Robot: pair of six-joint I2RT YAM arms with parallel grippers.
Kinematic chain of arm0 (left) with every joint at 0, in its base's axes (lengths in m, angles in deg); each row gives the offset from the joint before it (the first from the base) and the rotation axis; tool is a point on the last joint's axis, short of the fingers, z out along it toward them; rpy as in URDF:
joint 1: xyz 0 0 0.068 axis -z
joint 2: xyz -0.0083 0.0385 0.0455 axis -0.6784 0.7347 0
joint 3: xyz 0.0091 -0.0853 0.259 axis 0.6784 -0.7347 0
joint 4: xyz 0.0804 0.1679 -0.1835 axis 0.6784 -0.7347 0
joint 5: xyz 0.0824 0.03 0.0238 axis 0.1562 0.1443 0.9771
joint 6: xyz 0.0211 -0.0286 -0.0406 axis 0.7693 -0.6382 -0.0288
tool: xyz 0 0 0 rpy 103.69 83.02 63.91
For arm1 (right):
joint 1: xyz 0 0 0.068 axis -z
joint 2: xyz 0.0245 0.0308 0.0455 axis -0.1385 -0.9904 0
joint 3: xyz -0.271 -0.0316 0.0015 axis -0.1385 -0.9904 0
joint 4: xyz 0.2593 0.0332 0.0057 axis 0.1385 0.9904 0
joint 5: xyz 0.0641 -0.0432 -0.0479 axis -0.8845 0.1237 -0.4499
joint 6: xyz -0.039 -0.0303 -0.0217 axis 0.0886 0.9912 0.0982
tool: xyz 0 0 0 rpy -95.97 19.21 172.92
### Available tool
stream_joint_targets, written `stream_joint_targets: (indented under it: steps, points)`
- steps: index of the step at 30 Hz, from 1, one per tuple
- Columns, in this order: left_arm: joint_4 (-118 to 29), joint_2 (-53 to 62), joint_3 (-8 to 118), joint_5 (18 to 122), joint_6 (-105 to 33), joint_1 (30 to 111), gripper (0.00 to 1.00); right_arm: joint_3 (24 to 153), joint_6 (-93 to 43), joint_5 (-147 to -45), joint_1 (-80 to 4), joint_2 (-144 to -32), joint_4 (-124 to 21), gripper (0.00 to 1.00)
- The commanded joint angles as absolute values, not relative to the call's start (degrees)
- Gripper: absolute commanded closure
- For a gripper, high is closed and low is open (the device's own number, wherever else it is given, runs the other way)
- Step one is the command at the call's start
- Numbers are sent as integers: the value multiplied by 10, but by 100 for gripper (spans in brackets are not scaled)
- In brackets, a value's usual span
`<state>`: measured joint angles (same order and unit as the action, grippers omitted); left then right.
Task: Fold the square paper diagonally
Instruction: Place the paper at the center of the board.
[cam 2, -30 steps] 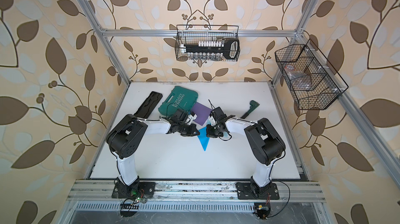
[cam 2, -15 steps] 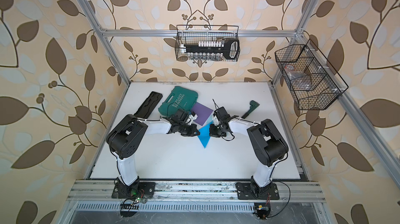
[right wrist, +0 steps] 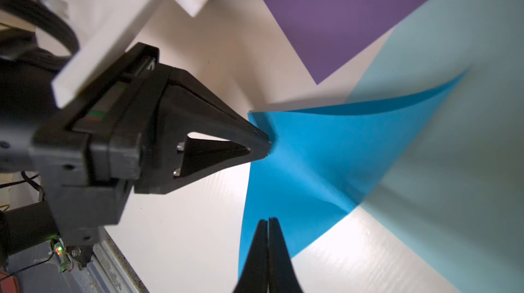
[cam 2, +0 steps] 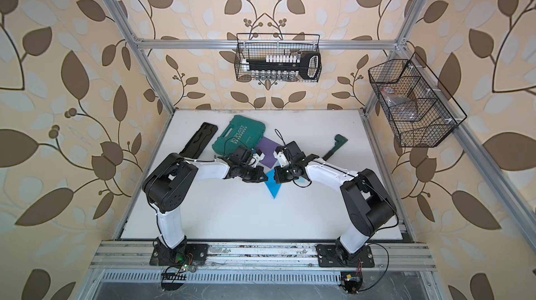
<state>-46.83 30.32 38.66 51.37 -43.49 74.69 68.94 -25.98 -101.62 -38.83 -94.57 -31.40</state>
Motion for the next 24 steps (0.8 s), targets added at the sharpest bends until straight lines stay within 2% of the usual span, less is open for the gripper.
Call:
stream_joint_targets:
  steps: [1,9,24]
  points:
    - [-524,312,385,555,-421,750,100,712,-213,-1008,-387,-971,-284,100]
    - [-526,312,386,558,-421,751,100,720,-263,-1042,-393,-1006,-294,100]
    - [-530,316,388,563,-421,750,100,683,-314,-1019,-398,-1033,-309,100]
